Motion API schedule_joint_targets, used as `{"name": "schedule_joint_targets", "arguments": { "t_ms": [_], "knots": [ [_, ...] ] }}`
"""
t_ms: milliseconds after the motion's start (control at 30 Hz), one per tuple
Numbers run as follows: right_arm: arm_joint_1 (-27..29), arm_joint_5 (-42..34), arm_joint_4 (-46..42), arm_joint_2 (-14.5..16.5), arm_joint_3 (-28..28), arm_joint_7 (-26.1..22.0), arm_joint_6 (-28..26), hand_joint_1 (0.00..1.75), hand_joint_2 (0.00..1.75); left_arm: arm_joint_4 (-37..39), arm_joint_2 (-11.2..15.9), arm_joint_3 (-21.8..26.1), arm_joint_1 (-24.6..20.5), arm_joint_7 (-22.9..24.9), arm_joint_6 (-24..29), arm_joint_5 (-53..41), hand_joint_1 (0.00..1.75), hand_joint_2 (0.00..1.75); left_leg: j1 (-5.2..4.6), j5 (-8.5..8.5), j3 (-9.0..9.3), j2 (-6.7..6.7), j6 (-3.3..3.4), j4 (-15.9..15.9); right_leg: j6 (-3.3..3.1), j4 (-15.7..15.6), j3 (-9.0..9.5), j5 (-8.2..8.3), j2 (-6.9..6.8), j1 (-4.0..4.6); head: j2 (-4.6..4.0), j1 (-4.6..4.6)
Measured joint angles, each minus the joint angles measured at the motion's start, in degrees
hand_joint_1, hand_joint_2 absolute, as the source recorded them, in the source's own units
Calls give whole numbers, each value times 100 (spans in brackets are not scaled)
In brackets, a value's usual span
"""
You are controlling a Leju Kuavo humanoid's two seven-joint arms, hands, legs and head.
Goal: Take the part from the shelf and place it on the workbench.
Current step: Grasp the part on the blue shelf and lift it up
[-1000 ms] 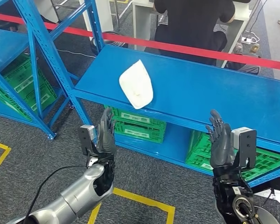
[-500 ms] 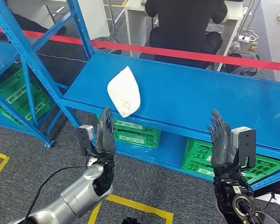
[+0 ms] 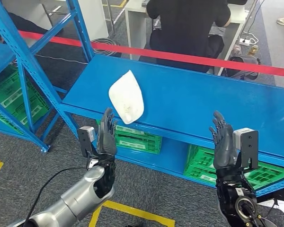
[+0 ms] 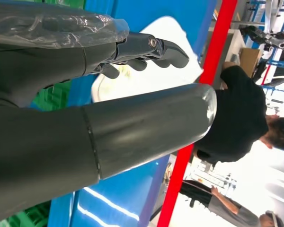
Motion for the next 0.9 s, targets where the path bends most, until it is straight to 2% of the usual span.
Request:
{"name": "schedule_joint_targets", "arguments": {
  "t_ms": [100, 133, 167, 200, 233, 300, 333, 433, 500, 600, 733, 900],
  "knots": [
    [-1, 1, -1, -5, -5, 1, -4, 0, 0, 0, -8, 0, -5, 0, -5, -1, 0, 0, 34, 4, 35, 1, 16, -44, 36, 18, 16, -35, -7, 1, 0, -2],
    [-2, 1, -1, -11, -7, 1, -12, 0, 0, 0, -13, 0, -10, 0, -8, -3, 0, 0, 47, -5, 60, 2, 36, -60, 58, 154, -40, -117, -17, -4, 0, 8],
    [-3, 2, -1, -17, -8, 3, -21, 0, 0, 0, -18, 0, -13, 0, -9, -5, 0, 0, 54, -18, 83, 4, 57, -70, 76, 366, -136, -229, -28, -12, 0, 22],
    [7, 8, 1, -32, -8, 25, -38, 0, 0, 2, -23, 0, -10, 0, -13, -12, 0, 0, 57, -54, 122, 4, 76, -71, 106, 837, -410, -367, -40, -26, 0, 41],
    [13, 33, 2, -58, -9, 64, -50, 0, 0, 3, -31, 0, -6, -1, -17, -29, 0, 0, 50, -120, 185, -4, 69, -49, 128, 860, -514, -272, -49, -31, 0, 70],
    [32, 83, 2, -105, -8, 151, -60, 0, 0, 7, -39, 0, 13, -2, -27, -63, 0, 0, 32, -225, 265, -25, 22, 6, 125, 571, -553, 88, -50, -48, 0, 87],
    [31, 102, 1, -118, -8, 176, -55, 0, 0, 7, -40, 0, 18, -4, -30, -75, 0, 0, 21, -249, 279, -34, 18, 32, 108, 120, -379, 321, -45, -49, 0, 85],
    [30, 103, -1, -135, -13, 186, -54, 0, 0, 7, -37, 0, 26, -10, -31, -79, 0, 0, 23, -231, 276, -25, 73, 20, 91, 101, -376, 335, -24, -42, 0, 61],
    [26, 103, -1, -141, -15, 186, -54, 0, 0, 7, -35, 0, 25, -11, -31, -79, 0, 0, 31, -228, 294, -20, 67, -5, 73, 102, -374, 331, -15, -31, 0, 56],
    [27, 103, -2, -142, -10, 187, -50, 0, 0, 7, -34, 0, 25, -11, -31, -79, 0, 0, 38, -216, 308, -19, 24, -40, 28, 102, -375, 323, -17, -21, 0, 52],
    [27, 103, -2, -142, -12, 187, -50, 0, 0, 7, -35, 0, 25, -11, -31, -79, 0, 0, 49, -211, 312, -19, -58, -61, 9, 104, -377, 320, -19, -12, 0, 54],
    [26, 103, -2, -144, -11, 187, -50, 0, 0, 7, -35, 0, 25, -11, -31, -79, 0, 0, 48, -211, 311, -19, -80, -62, -4, 104, -375, 321, -21, -13, 0, 55]
  ]
}}
